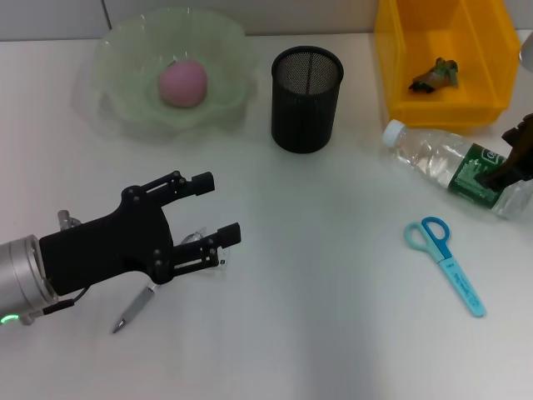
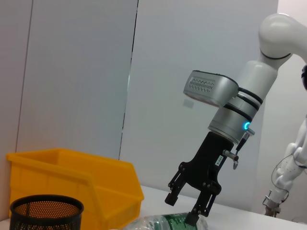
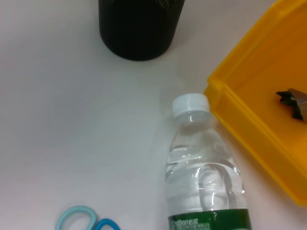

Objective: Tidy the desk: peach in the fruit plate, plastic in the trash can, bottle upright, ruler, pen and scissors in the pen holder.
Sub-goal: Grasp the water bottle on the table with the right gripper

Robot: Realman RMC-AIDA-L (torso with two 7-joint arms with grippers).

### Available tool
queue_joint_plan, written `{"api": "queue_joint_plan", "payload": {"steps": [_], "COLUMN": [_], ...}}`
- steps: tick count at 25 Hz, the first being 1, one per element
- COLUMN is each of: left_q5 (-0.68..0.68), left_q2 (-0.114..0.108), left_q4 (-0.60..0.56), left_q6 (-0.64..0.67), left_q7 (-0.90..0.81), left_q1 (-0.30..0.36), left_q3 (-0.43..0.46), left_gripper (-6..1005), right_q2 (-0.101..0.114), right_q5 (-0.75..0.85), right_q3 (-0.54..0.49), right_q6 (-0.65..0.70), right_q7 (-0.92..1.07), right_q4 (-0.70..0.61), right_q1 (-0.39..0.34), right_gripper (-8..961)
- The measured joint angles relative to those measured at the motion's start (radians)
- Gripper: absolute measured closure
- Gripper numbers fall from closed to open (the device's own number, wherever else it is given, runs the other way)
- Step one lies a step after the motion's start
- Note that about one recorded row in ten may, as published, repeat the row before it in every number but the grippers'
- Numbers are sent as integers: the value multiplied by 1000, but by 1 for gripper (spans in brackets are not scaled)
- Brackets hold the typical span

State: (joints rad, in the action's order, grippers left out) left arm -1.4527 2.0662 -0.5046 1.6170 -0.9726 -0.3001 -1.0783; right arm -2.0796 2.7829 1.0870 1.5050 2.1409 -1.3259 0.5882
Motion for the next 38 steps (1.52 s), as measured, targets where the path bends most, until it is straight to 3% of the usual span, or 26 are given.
{"api": "queue_joint_plan", "payload": {"steps": [12,38], "left_q5": [0,0], "left_q2": [0,0], "left_q4": [0,0], "left_q6": [-7,-19], "left_q7": [0,0], "left_q1": [-1,-7], "left_q3": [0,0], "left_gripper": [217,218], "right_q2": [-1,-2], "right_q5": [-66,-30], "right_q3": [-4,24], "right_q6": [-23,-78], "right_q7": [3,33], "right_q4": [26,96], "right_q1": [12,20], "right_gripper": [157,157]}}
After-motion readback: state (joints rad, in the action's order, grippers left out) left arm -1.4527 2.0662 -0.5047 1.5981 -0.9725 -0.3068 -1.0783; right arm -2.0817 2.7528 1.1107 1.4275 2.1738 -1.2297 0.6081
